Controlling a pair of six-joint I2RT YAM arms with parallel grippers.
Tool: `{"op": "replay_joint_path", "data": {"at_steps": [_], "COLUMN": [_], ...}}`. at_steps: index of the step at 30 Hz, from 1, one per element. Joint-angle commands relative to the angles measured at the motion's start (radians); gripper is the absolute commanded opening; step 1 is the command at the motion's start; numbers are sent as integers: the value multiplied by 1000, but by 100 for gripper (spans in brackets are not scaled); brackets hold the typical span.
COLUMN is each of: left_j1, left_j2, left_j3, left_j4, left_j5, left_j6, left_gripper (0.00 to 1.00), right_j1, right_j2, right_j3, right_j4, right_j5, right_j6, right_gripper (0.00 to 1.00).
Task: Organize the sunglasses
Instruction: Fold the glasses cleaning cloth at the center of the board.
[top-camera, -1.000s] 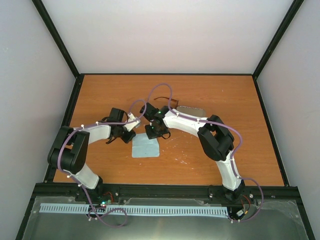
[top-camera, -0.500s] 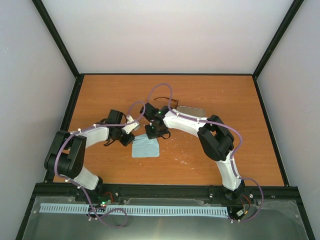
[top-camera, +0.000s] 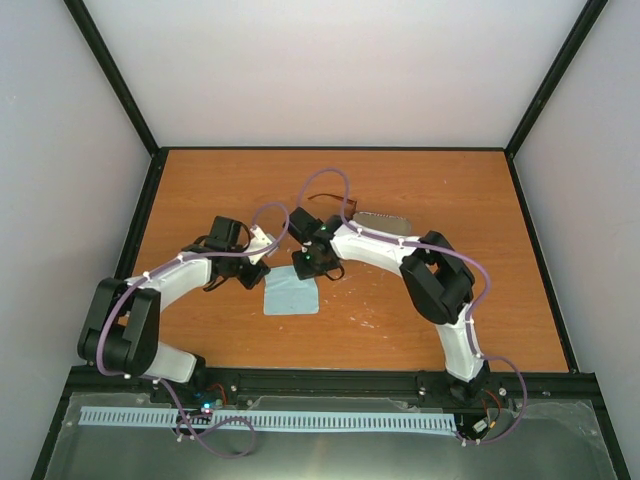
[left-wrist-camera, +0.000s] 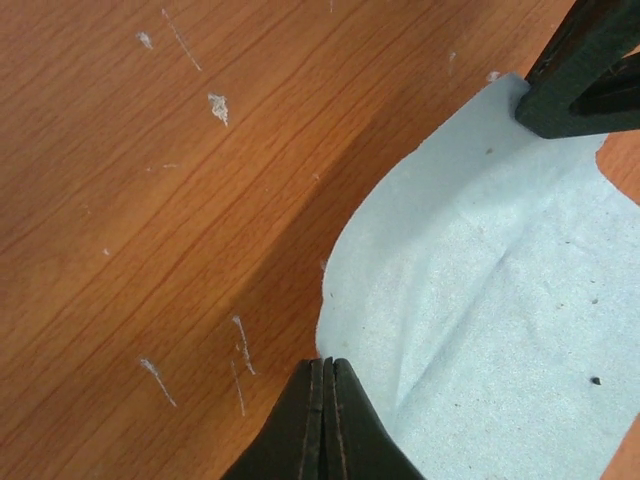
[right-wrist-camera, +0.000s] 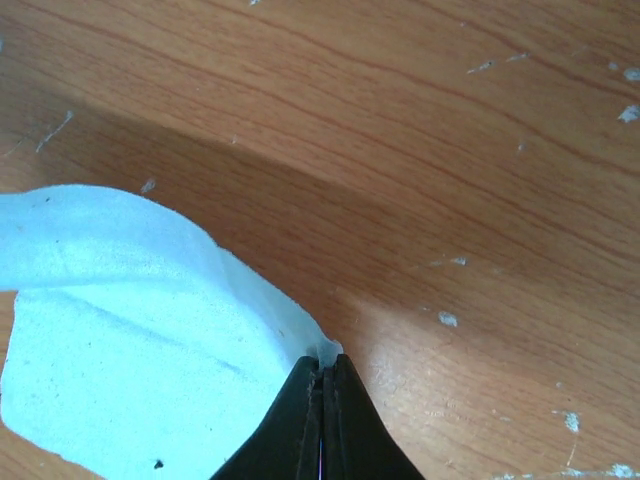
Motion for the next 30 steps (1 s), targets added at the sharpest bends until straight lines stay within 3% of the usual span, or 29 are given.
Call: {"op": "replay_joint_path", "data": {"at_steps": [1, 11, 30], "left_j1": [-1, -1, -1], "left_j2": [-40, -79, -130], "left_j3": [5, 9, -59], "left_j4": [-8, -53, -172], "left_j5": [32, 87, 161], "left_j6": [27, 39, 135], "left_gripper": [0, 1, 1], "right_j1": [-7, -6, 1], "right_j2": [-81, -166, -165], "right_j3": [-47, -179, -260], "right_j4": [54, 133, 137], "right_j5": [-17, -87, -182], "right_j6": [2, -5, -55], "right_gripper": [3, 3, 3]}}
